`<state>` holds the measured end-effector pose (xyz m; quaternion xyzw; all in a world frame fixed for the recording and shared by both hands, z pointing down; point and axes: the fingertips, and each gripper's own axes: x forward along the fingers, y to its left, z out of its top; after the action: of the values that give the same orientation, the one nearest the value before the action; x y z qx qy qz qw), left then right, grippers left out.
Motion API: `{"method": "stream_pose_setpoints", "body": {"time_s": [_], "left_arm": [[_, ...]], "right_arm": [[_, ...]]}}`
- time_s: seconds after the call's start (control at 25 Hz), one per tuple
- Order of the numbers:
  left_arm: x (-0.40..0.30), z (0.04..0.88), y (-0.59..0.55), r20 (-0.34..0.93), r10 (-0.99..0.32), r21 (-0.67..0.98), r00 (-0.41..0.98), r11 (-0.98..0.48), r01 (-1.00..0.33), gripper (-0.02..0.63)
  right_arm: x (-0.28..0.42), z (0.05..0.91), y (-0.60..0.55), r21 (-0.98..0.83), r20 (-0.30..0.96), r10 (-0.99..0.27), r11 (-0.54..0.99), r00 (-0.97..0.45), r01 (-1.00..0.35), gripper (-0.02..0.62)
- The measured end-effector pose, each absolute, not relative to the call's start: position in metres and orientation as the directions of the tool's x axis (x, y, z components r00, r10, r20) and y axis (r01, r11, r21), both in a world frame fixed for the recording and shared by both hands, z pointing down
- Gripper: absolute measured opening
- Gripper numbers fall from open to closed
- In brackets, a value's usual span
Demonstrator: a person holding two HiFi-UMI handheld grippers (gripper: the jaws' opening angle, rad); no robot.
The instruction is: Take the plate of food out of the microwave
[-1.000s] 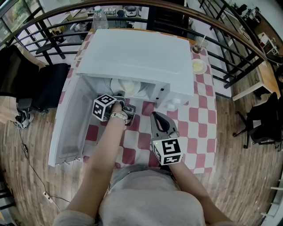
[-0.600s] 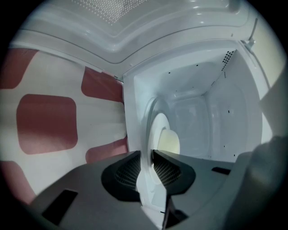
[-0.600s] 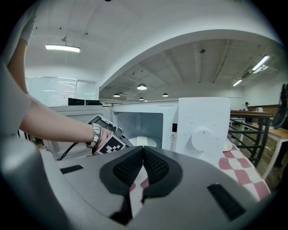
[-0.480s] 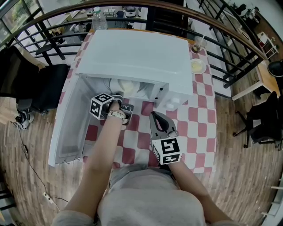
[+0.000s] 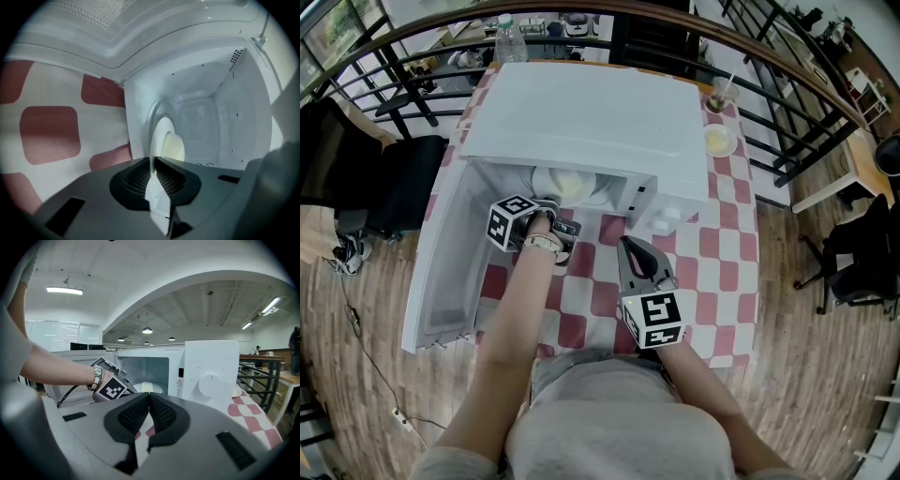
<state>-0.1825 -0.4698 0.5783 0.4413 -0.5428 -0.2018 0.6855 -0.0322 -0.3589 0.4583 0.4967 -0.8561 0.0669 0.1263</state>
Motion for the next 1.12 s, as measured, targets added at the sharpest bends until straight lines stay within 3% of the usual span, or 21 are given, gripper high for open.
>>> {"method": "stream_pose_setpoints", "body": {"time_s": [0.44,1.12], "left_arm": [[-0.178,0.561,-0.475,0.395,-0.863,0.919,0.314,0.371,-0.137,0.015],[-0.176,0.541,-0.460,0.297,-0.900,0.955,0.320,0.268,-0.130,0.015]], "right_arm": [[-0.029,0.455,-0.358,0.012,0.274,-0.842,0.487,-0.466,-0.873,0.026],[-0.026,0.438,-0.348,0.031,0.230,-0.859,0.477,-0.458,-0.878,0.025]]}}
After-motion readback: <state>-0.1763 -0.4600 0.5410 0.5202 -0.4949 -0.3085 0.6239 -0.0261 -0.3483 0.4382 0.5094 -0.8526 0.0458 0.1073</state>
